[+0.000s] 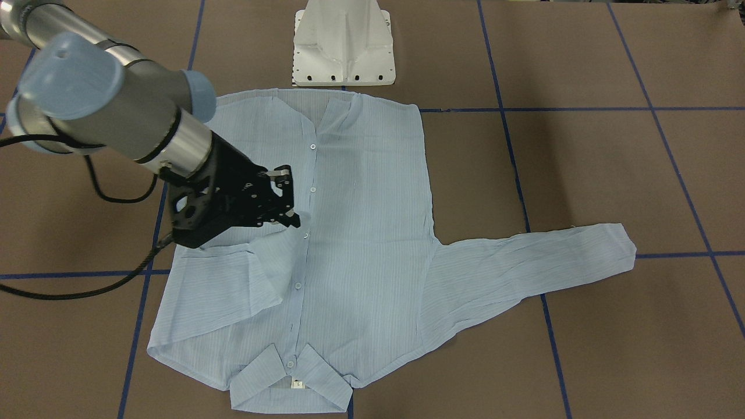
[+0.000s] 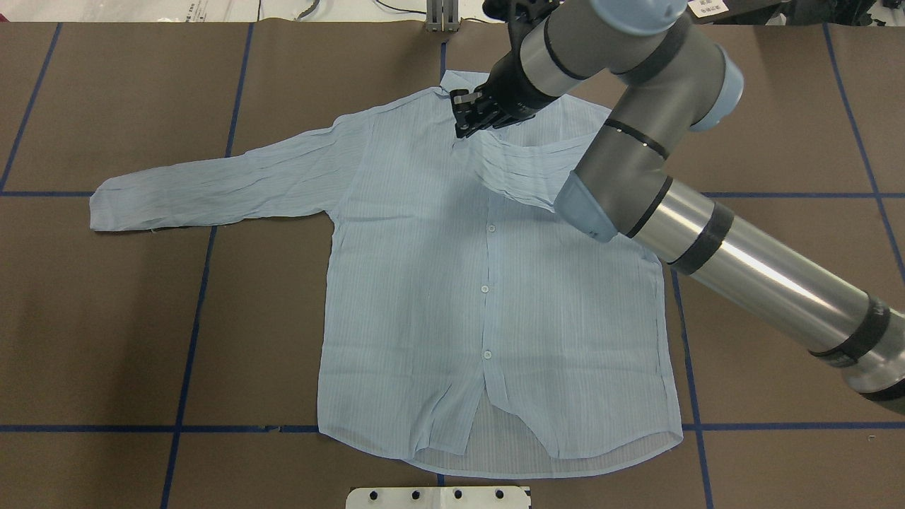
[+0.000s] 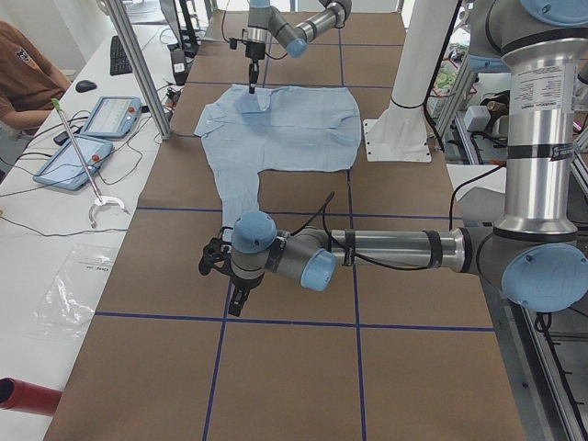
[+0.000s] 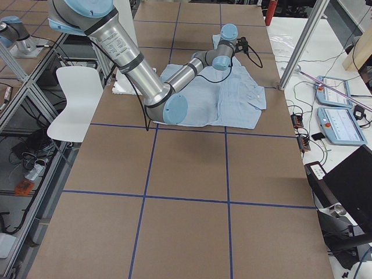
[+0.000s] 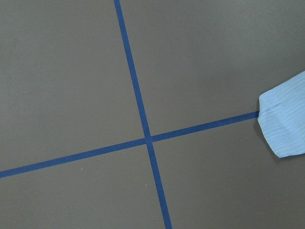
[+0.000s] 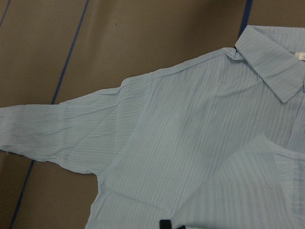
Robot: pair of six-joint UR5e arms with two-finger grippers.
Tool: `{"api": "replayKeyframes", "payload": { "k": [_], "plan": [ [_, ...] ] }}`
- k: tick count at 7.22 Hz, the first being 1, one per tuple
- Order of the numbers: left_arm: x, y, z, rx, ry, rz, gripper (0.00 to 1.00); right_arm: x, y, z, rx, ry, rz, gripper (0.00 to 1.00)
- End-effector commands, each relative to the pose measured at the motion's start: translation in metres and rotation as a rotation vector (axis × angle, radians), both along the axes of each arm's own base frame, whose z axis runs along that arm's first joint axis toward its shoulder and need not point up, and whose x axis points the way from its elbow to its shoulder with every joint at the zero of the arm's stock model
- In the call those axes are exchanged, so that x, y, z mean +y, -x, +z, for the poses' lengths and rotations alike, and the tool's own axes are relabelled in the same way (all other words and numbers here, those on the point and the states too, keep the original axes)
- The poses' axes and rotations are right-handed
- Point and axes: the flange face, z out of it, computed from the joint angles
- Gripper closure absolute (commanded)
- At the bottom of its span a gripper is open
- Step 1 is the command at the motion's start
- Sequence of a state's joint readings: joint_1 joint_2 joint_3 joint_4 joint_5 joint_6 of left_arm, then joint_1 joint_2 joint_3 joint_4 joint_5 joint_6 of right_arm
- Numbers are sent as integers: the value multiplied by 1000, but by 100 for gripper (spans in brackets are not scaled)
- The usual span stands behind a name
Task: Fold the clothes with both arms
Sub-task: 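Carry the sleeve across the shirt chest toward the collar with the right gripper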
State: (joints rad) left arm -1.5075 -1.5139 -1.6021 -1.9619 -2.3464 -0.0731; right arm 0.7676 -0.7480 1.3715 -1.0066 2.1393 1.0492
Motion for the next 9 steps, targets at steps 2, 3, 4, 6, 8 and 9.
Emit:
{"api": "replayKeyframes", "payload": {
  "k": [2, 3, 4, 6, 8, 9],
  "plan": [
    [-3, -1, 0, 1, 0, 0, 0, 4, 169, -22, 185, 3, 50, 48],
    [-6, -1, -1, 3, -1, 0, 0, 21, 187, -33, 191, -44, 99, 0],
    [-15, -2, 3, 5, 7, 2, 0, 38, 201, -45, 193, -74, 121, 0],
    [-41, -4, 1, 15, -11, -18, 0, 44, 200, -52, 187, -79, 139, 0],
    [-48, -75, -13, 60, -2, -49, 0, 54, 156, -48, 265, -37, 132, 0],
    [-45, -119, -19, 73, -4, -106, 1, 49, 120, -54, 325, 14, 124, 0]
  ]
}}
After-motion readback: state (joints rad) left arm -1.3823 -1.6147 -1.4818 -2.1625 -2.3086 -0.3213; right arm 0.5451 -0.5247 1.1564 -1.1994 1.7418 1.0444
